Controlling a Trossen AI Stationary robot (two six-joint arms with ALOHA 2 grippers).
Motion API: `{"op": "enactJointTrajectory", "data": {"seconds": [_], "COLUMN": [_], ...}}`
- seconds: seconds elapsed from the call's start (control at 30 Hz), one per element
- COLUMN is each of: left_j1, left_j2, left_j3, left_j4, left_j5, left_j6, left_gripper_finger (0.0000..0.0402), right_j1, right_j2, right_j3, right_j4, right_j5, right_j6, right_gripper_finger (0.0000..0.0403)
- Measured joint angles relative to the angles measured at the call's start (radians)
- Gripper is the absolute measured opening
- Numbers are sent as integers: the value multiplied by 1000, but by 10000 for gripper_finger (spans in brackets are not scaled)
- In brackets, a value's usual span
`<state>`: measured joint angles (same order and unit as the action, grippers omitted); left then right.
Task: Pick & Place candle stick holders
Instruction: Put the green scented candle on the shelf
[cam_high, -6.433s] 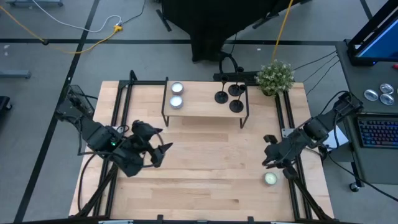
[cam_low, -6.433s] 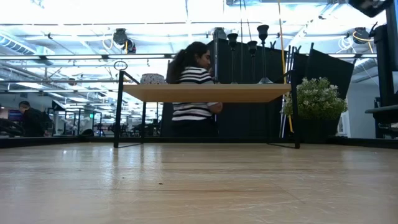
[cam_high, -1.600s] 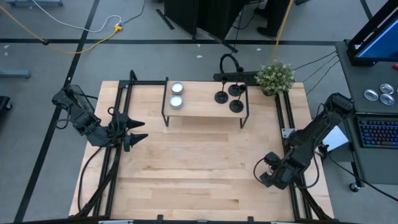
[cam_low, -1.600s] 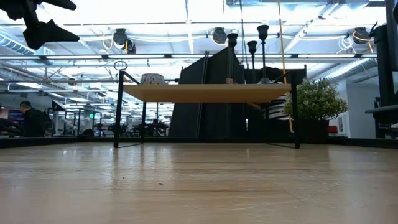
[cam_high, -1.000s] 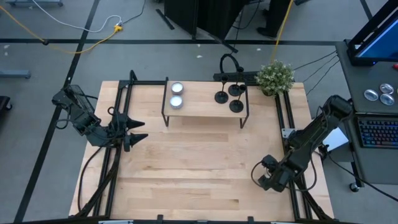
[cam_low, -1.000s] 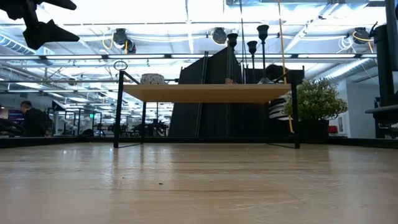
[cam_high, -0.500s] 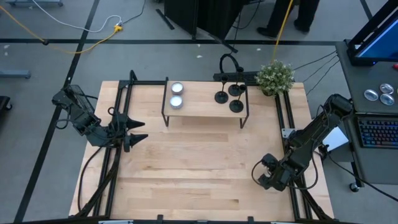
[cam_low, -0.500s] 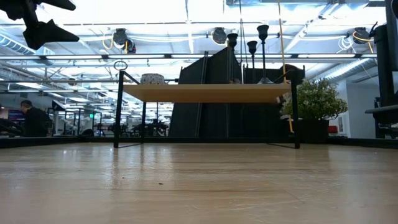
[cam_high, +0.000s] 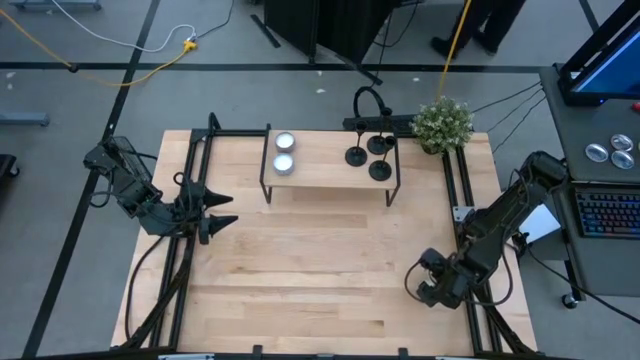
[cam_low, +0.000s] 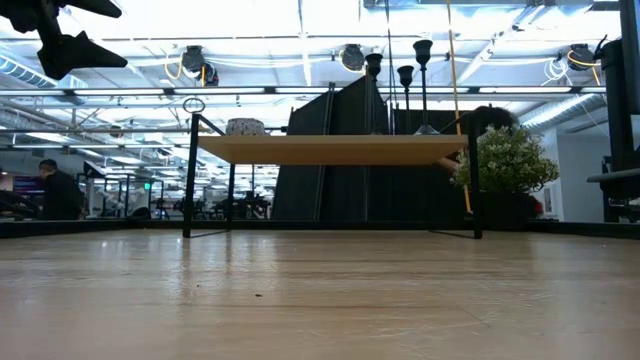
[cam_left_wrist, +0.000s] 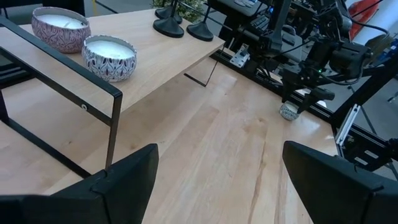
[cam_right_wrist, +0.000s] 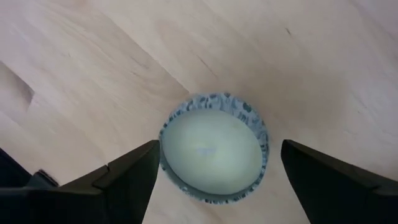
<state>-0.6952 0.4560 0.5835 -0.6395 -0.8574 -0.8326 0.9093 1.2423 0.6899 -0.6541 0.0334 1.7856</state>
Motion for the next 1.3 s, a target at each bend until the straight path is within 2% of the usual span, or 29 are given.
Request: {"op": "enactJointTrajectory", "data": {"seconds": [0.17,0.37,1.3], "left_j1": [0,0,1], "left_j2": [0,0,0], "left_j3": [0,0,0], "left_j4": [0,0,0], "left_j5": [0,0,-8], "left_j6": [0,0,8], "left_gripper_finger": [351,351,351], "right_j1": [38,69,66], "right_j2": [0,-8,-7], "right_j3": [0,0,0], "right_j4": [0,86,105], "right_j5": [2,95,124], "right_j6": [46,79,6], "right_gripper_finger": [329,329,326]}}
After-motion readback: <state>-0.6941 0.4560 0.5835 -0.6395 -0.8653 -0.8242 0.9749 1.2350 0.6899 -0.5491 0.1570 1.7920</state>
